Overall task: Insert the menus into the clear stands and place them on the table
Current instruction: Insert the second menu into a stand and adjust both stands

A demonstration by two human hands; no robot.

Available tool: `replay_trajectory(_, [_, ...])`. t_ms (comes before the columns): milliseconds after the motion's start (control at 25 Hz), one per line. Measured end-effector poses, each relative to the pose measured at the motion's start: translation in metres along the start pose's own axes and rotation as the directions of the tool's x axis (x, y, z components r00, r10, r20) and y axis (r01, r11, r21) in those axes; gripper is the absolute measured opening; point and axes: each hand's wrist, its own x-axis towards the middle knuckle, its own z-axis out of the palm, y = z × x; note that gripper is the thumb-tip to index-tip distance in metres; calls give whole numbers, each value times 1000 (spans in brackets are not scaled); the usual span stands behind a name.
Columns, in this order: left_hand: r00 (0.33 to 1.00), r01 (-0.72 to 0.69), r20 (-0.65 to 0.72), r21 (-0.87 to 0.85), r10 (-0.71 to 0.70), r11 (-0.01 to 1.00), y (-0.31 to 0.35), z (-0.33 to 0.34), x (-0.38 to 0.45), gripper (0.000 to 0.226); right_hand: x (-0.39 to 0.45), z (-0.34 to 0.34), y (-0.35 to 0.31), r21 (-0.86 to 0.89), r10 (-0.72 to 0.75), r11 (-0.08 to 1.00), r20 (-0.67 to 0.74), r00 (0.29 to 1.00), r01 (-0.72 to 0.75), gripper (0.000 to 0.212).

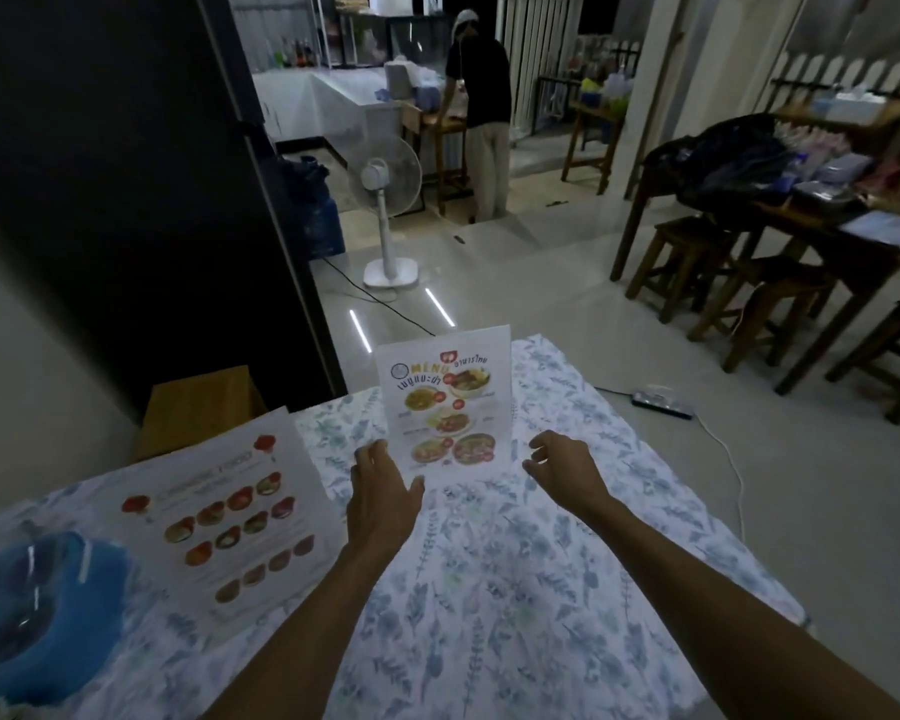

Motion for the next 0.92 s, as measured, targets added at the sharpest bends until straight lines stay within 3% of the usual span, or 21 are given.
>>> replay_trajectory(160, [978, 207, 39, 9, -207, 978, -9, 33, 49, 82, 59, 22, 20, 7, 28, 1000, 64, 998, -28, 52])
replay_trajectory(280, [935, 341, 96, 6, -340, 940, -22, 53, 83, 78, 97, 42, 34, 21, 19, 1000, 146, 989, -22, 51])
replay_trajectory(520, [940, 307, 182, -80, -289, 948, -22, 63, 117, 40, 143, 54, 43, -11, -86, 996, 243, 966, 92, 19])
replay_trajectory(680, [955, 256, 193, -162, -224, 953, 15, 75, 149, 35, 182, 24, 52, -1, -117, 993, 185, 976, 119, 18])
replay_trajectory(920, [965, 209, 207, -229, -162, 951, 93, 113, 225, 36, 286, -37, 78, -128, -113, 984, 111, 987, 127, 15])
